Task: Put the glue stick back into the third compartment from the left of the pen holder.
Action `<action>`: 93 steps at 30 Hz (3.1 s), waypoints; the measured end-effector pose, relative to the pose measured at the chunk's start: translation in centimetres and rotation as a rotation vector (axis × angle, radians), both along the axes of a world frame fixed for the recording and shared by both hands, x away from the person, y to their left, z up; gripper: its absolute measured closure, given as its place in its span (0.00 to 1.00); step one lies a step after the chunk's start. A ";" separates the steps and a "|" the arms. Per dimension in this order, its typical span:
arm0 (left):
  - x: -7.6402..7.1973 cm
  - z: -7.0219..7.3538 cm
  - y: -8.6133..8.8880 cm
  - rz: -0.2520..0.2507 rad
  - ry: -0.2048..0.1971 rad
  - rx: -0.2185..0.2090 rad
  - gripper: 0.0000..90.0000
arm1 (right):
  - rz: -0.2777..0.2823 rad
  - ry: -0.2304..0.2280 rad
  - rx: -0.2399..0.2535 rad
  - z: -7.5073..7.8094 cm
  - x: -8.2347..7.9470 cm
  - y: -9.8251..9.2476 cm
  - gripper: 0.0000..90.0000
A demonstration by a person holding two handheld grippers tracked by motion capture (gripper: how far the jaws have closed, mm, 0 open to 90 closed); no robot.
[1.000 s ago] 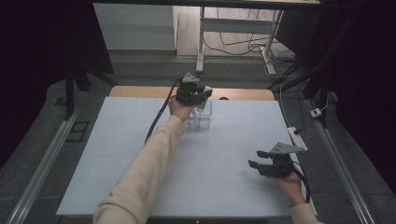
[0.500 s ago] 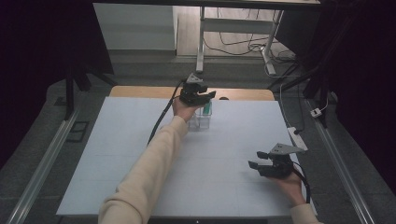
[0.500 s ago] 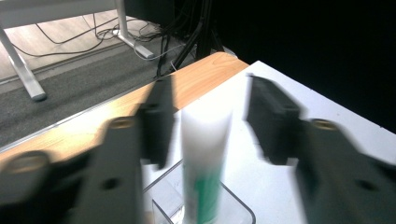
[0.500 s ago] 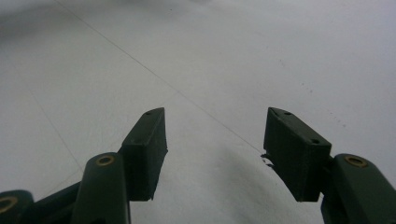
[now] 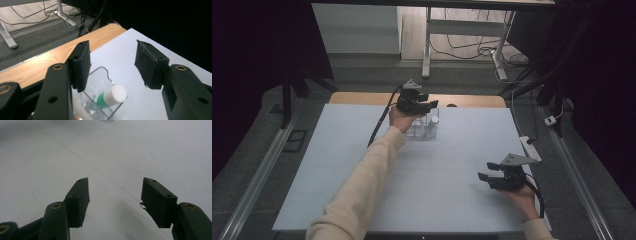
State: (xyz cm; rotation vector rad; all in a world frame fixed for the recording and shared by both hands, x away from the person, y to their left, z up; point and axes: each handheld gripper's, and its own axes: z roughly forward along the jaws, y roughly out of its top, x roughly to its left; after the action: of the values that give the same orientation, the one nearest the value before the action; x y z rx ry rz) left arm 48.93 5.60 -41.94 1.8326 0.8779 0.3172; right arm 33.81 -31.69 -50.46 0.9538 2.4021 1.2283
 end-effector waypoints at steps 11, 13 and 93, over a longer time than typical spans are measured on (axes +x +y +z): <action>-2.6 -0.2 2.2 -0.031 -0.013 0.016 0.52 | -0.002 -0.001 0.000 0.0 0.1 0.1 0.43; -3.2 -0.2 2.4 -0.042 -0.021 0.038 0.52 | -0.001 -0.004 -0.003 0.0 0.2 0.1 0.43; -22.2 -9.4 18.8 0.018 0.137 0.101 0.47 | -0.013 -0.040 -0.011 0.5 0.2 -0.4 0.43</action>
State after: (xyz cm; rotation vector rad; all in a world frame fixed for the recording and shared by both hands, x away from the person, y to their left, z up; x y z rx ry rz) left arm 26.68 24.40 -51.30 1.9592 0.9884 0.2529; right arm 34.01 -32.09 -49.98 0.9316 2.3660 1.2167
